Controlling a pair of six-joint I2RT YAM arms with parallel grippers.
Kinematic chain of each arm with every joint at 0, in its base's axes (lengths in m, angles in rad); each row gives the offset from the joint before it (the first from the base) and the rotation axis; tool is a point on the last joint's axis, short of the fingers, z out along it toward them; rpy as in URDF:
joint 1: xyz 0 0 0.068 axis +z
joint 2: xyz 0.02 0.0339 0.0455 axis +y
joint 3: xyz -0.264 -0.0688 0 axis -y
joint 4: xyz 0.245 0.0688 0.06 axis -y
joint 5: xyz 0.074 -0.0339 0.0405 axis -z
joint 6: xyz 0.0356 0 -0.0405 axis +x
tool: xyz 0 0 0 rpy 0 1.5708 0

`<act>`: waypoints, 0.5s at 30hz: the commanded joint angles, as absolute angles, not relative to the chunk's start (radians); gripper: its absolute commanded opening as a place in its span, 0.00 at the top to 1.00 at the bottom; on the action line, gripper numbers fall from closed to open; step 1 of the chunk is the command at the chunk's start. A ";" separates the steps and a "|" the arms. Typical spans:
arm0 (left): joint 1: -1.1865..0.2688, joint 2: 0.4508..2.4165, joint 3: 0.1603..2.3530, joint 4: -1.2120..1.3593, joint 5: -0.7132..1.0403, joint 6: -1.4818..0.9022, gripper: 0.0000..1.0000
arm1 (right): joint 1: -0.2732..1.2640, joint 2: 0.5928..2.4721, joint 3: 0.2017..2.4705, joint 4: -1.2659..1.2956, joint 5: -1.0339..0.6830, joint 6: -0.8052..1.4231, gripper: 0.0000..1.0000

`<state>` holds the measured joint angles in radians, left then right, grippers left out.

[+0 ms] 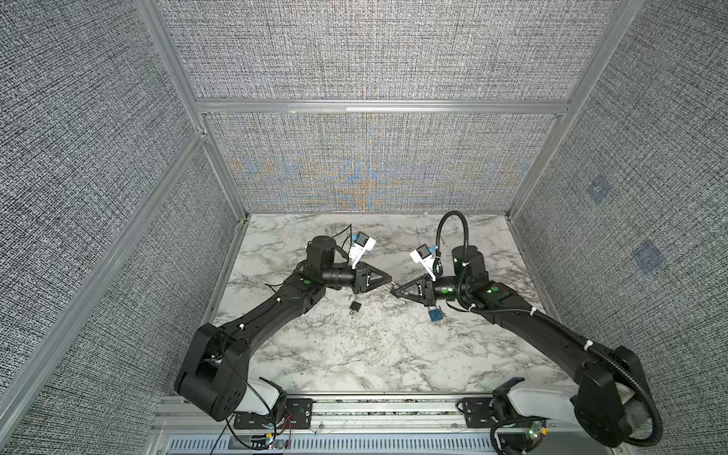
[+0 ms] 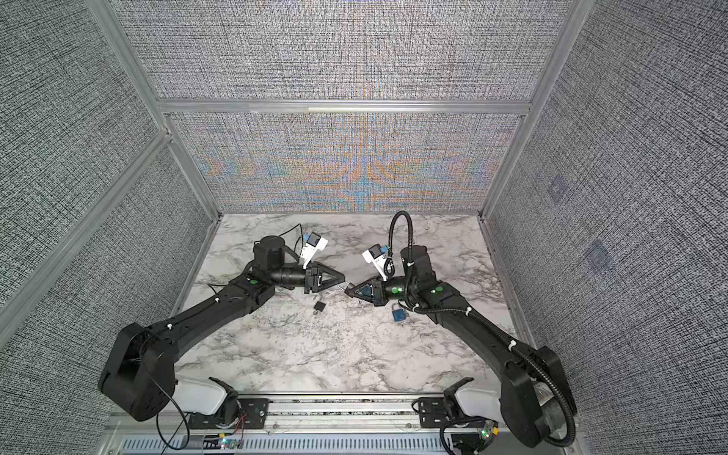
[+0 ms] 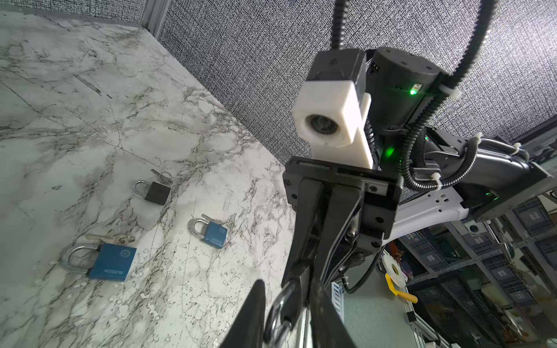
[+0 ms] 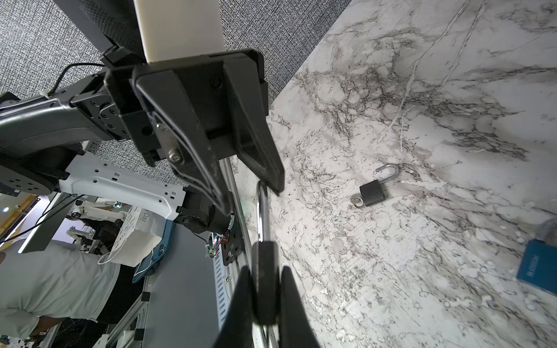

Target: Lock with the key

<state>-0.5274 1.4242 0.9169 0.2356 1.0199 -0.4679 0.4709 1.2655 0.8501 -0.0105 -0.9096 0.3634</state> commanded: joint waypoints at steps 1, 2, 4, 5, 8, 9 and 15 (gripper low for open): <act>-0.527 1.423 0.915 0.239 1.021 -0.456 0.72 | 0.466 1.266 0.849 0.024 -0.924 0.370 1.00; -0.527 1.422 0.915 0.236 1.022 -0.456 0.73 | 0.465 1.266 0.850 0.027 -0.925 0.372 1.00; -0.527 1.421 0.913 0.235 1.020 -0.454 0.73 | 0.466 1.266 0.850 0.028 -0.926 0.373 1.00; -0.527 1.421 0.913 0.232 1.019 -0.454 0.73 | 0.465 1.264 0.850 0.029 -0.926 0.374 1.00; -0.527 1.421 0.910 0.228 1.016 -0.450 0.73 | 0.465 1.265 0.850 0.035 -0.928 0.379 1.00; -0.527 1.422 0.910 0.230 1.017 -0.450 0.74 | 0.464 1.264 0.850 0.035 -0.928 0.379 1.00; -0.527 1.423 0.904 0.236 1.015 -0.453 0.77 | 0.465 1.264 0.850 0.034 -0.928 0.381 1.00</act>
